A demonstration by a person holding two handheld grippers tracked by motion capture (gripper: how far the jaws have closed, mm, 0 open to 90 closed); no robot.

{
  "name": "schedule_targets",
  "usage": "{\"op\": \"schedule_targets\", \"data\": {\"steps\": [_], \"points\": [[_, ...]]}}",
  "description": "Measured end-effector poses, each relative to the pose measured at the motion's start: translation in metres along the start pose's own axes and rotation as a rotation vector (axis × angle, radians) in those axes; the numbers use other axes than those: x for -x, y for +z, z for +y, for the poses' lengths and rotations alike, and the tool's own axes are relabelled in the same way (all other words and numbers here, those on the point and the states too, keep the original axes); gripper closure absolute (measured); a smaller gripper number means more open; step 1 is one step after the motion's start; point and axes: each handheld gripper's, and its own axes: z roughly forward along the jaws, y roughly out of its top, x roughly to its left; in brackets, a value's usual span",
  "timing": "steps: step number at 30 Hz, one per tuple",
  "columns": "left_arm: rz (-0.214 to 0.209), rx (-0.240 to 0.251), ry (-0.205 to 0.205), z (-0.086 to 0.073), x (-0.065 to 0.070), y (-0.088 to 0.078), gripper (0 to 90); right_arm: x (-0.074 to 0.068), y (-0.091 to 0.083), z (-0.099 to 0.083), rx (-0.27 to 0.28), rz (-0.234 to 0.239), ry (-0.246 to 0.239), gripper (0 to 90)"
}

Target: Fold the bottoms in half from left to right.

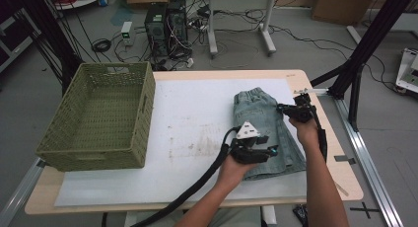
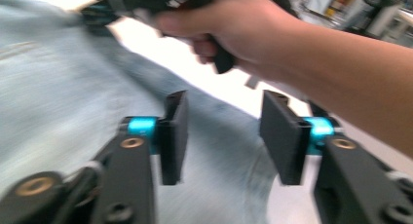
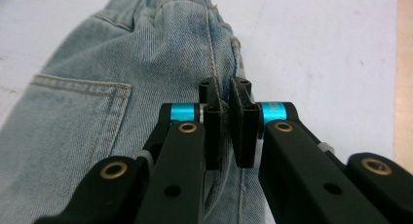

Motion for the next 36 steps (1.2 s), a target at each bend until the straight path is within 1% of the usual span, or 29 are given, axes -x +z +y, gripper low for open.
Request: {"op": "schedule_targets", "data": {"steps": [2,3,4,5,7,9,11,13,14,15,17,19,21,24,26,29,31,32,34,35,36], "points": [[0.04,0.012,-0.022,-0.007,-0.013,-0.01,46.1,0.001,0.001,-0.005,0.001,0.002,0.007,82.4],[0.064,0.013,-0.026,-0.009,-0.018,-0.016,45.2,0.001,0.001,-0.007,0.005,-0.004,0.008,78.9],[0.087,0.017,-0.025,-0.011,-0.022,-0.019,42.4,0.001,-0.001,-0.009,0.016,-0.002,0.014,77.6],[0.119,0.026,-0.025,-0.014,-0.029,-0.026,40.4,0.001,-0.002,-0.009,0.027,-0.005,0.013,76.1],[0.152,0.045,-0.029,-0.018,-0.038,-0.036,36.3,0.002,-0.009,-0.012,0.053,0.001,0.016,71.4],[0.169,0.064,-0.033,-0.02,-0.045,-0.044,33.5,0.003,-0.018,-0.015,0.086,0.009,0.021,67.6],[0.185,0.08,-0.016,-0.021,-0.05,-0.053,30.2,0.003,-0.028,-0.019,0.118,0.017,0.026,62.7],[0.194,0.095,-0.001,-0.023,-0.055,-0.06,26.6,0.001,-0.038,-0.025,0.116,0.013,0.0,62.0],[0.197,0.099,0.0,-0.023,-0.058,-0.064,25.9,-0.001,-0.043,-0.028,0.113,0.004,-0.028,62.0],[0.199,0.107,0.0,-0.024,-0.061,-0.067,25.6,-0.003,-0.048,-0.032,0.114,-0.006,-0.055,62.5],[0.217,0.112,-0.003,-0.026,-0.065,-0.072,24.3,-0.006,-0.057,-0.04,0.118,-0.002,-0.071,64.1],[0.228,0.111,0.001,-0.027,-0.068,-0.076,24.1,-0.009,-0.065,-0.05,0.121,0.01,-0.076,65.2],[0.235,0.112,0.014,-0.028,-0.07,-0.079,24.1,-0.012,-0.069,-0.06,0.111,0.018,-0.084,65.6],[0.237,0.115,0.023,-0.03,-0.074,-0.084,24.1,-0.017,-0.073,-0.075,0.102,0.016,-0.088,65.9],[0.242,0.119,0.018,-0.03,-0.077,-0.087,24.1,-0.022,-0.074,-0.085,0.084,0.018,-0.1,66.2],[0.256,0.123,0.003,-0.032,-0.081,-0.092,24.1,-0.032,-0.072,-0.099,0.039,0.02,-0.116,66.3],[0.26,0.121,0.001,-0.032,-0.083,-0.095,24.1,-0.036,-0.069,-0.105,0.006,0.0,-0.127,67.2],[0.263,0.122,-0.001,-0.033,-0.083,-0.096,24.1,-0.038,-0.067,-0.107,-0.016,0.004,-0.125,72.8],[0.267,0.124,-0.008,-0.034,-0.084,-0.098,24.1,-0.041,-0.064,-0.111,-0.047,-0.006,-0.143,85.6],[0.269,0.123,-0.009,-0.035,-0.085,-0.099,24.1,-0.041,-0.064,-0.111,-0.049,-0.003,-0.144,88.3],[0.273,0.126,-0.015,-0.035,-0.086,-0.1,24.1,-0.04,-0.066,-0.111,-0.039,-0.001,-0.146,89.1]]}}
